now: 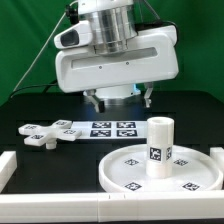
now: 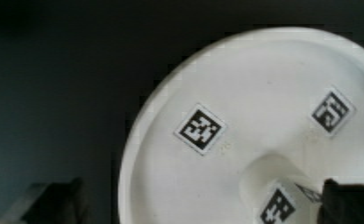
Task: Assemble round table
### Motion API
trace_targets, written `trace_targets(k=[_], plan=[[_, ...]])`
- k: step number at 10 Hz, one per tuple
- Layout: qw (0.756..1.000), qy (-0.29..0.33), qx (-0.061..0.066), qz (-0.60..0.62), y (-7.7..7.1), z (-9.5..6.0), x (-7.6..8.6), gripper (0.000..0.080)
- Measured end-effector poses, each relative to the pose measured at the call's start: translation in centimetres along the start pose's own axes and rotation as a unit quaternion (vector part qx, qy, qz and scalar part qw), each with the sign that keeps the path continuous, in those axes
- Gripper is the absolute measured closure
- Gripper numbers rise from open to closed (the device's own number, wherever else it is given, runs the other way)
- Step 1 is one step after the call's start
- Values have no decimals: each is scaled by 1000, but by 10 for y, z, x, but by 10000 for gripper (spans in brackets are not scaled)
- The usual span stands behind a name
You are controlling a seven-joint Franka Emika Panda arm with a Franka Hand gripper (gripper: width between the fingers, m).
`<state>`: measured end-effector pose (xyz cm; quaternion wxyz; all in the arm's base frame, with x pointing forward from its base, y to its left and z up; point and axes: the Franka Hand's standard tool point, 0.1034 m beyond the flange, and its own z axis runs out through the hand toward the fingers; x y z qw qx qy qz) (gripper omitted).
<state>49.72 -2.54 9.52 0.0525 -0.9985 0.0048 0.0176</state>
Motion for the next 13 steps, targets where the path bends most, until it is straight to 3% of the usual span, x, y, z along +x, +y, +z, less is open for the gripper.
trace_targets(k=[2,6,10,13], plan=[[998,-7,-30,-50,8,2,-3,151],[994,-3,-36,-101,14,4,-5,151],[981,-11,-41,-191,90,9,-29,151],[981,-12,-41,-189,88,9,-29,151]])
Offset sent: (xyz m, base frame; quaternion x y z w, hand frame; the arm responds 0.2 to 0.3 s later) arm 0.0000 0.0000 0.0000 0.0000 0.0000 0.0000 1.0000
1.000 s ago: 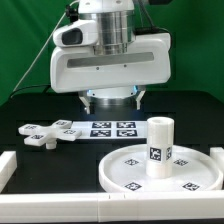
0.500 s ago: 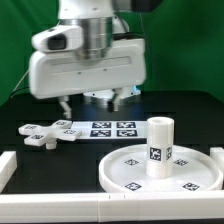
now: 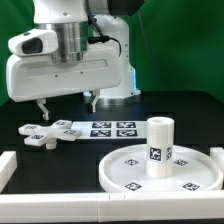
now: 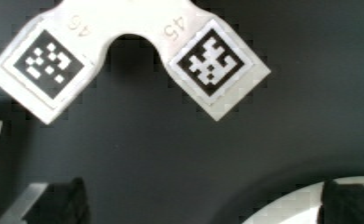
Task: Assemble round table
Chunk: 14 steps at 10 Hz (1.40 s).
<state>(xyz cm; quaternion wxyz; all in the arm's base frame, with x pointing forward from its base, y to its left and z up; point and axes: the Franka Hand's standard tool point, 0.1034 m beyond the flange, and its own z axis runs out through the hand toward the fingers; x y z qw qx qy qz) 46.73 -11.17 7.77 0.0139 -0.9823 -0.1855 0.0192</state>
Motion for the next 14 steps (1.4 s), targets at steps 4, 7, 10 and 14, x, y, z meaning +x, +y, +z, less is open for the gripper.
trace_targets(k=[4,7,10,14], plan=[[999,20,-21,19,16,1,-13,151],[1000,26,-12,4,31,9,-38,151],[1000,24,-11,4,28,11,-37,151],[1000,16,-12,5,29,27,-51,151]])
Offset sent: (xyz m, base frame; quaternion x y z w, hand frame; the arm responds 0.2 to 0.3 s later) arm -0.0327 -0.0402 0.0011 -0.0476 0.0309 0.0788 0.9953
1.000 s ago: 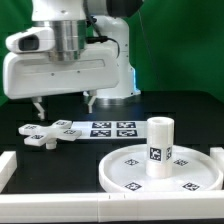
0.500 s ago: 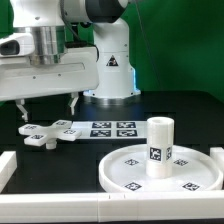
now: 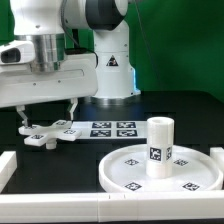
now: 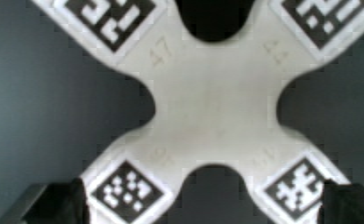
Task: Assemble round table
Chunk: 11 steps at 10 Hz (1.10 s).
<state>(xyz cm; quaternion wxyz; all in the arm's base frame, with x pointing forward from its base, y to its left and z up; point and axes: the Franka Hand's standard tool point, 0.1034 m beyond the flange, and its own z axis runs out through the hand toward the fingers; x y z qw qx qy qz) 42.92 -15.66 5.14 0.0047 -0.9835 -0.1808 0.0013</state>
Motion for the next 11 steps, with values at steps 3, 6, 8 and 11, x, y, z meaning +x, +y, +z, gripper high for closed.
trace_targets(k=[3,6,8,11], plan=[[1000,-6,3,1,-2,7,-6,151],[1000,-8,5,1,-3,9,-7,151],[1000,-9,5,-10,-4,10,-8,151],[1000,-8,3,-16,-4,11,-9,151]])
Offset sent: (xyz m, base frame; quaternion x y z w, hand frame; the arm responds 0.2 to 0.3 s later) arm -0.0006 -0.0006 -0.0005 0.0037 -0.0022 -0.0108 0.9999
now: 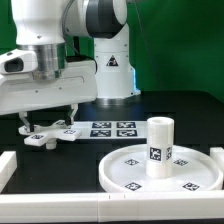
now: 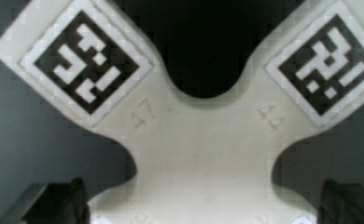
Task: Assemble round table
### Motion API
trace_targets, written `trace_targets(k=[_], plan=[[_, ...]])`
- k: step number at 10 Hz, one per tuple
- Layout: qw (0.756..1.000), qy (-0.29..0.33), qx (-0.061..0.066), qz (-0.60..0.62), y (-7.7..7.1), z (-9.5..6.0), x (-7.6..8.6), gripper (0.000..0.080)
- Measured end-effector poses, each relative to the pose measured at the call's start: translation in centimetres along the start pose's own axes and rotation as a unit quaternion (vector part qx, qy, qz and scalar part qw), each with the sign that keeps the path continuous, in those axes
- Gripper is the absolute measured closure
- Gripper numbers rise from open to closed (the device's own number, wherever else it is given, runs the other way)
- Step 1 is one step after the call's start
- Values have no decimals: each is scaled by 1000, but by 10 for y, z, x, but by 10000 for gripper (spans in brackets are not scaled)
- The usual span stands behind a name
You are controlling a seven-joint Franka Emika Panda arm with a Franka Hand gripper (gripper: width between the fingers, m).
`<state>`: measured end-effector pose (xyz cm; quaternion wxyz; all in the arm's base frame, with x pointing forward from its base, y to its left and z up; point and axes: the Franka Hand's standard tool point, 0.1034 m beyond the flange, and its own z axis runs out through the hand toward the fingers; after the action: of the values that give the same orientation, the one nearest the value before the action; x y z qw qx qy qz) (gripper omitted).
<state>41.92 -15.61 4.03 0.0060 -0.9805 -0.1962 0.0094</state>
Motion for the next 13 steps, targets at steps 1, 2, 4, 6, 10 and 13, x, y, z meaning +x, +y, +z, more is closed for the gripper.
trace_targets(k=[1,2,4,6,10,13], plan=[[1000,-1,0,0,0,1,0,151],[1000,-5,3,-2,1,5,-3,151],[1000,-8,5,-2,0,10,-6,151],[1000,-10,7,-2,-1,12,-7,151],[1000,-12,8,-2,-2,13,-7,151],[1000,-12,8,-2,-2,13,-7,360]])
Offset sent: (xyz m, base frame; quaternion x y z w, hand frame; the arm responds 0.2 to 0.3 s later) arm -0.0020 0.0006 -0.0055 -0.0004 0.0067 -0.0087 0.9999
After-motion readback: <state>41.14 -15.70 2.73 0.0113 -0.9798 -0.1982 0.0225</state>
